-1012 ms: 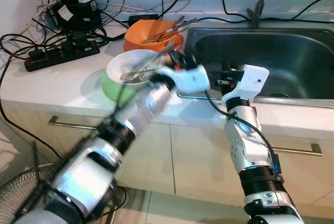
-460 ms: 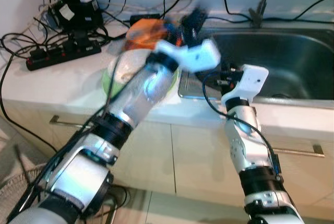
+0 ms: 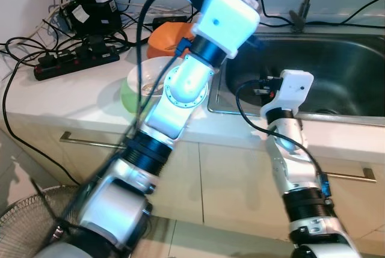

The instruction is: Kitchen organization

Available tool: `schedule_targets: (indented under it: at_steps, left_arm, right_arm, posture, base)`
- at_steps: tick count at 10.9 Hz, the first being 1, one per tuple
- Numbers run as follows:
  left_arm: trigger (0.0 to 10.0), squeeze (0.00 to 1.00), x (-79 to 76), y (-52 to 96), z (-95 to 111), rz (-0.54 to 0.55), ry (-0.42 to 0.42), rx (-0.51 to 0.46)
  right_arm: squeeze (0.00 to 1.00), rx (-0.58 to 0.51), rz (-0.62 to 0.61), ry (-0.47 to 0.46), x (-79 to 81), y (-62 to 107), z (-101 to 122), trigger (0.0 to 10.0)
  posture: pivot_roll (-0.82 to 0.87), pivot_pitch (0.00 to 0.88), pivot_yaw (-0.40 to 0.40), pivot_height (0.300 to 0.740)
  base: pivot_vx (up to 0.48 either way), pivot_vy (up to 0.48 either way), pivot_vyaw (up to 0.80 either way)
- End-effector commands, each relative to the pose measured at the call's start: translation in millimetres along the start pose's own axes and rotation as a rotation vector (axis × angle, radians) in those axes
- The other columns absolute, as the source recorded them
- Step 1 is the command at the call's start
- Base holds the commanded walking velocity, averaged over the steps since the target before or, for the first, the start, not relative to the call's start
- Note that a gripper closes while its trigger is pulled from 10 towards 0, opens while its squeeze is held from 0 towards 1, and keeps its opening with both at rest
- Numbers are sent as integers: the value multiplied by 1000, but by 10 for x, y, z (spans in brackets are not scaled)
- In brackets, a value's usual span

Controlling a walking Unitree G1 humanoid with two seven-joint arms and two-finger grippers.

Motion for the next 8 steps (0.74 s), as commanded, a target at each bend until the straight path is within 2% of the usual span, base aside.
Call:
schedule_targets:
  at_steps: [1, 2, 3, 6, 7, 8]
  left_arm:
    - [10000, 0, 73, 20, -16, 13, 82, 9]
    - [10000, 0, 84, 34, -26, 25, 146, 17]
    - [10000, 0, 124, 55, -47, 35, 193, 25]
    - [10000, 0, 145, 95, -98, 2, 231, 40]
    - [10000, 0, 149, 121, -144, 1, 271, 56]
    - [10000, 0, 150, 129, -159, 2, 284, 61]
  right_arm:
    - [1000, -66, 46, 54, 93, -51, 152, 10000]
    - [1000, -91, 85, 145, 110, -58, 207, 10000]
    - [1000, -106, 123, 194, 127, -56, 248, 10000]
    - [1000, -117, 234, 175, 143, 12, 330, 10000]
    - [1000, -124, 313, 154, 180, 73, 391, 10000]
    - [1000, -125, 335, 145, 195, 90, 405, 10000]
  posture:
    - [16, 19, 101, 740]
    - [11, 18, 106, 740]
    - [8, 16, 108, 740]
    - [5, 14, 116, 740]
    - [-10, 9, 124, 740]
    - [-10, 9, 124, 740]
  base:
    - [0, 0, 0]
    - [0, 0, 0]
    - [0, 0, 0]
    - [0, 0, 0]
    - [0, 0, 0]
    - [0, 0, 0]
Point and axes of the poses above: a point about 5 cm out from each wrist's last joint towards the gripper, its own y axis pointing back from the gripper into the wrist, its own z axis along the axis of the wrist's last joint, x = y × z, the point moved 2 cm from there along -y, pointing out of the wrist towards the gripper, and after that the axes turned 11 degrees about -y, right-handed, at the moved point
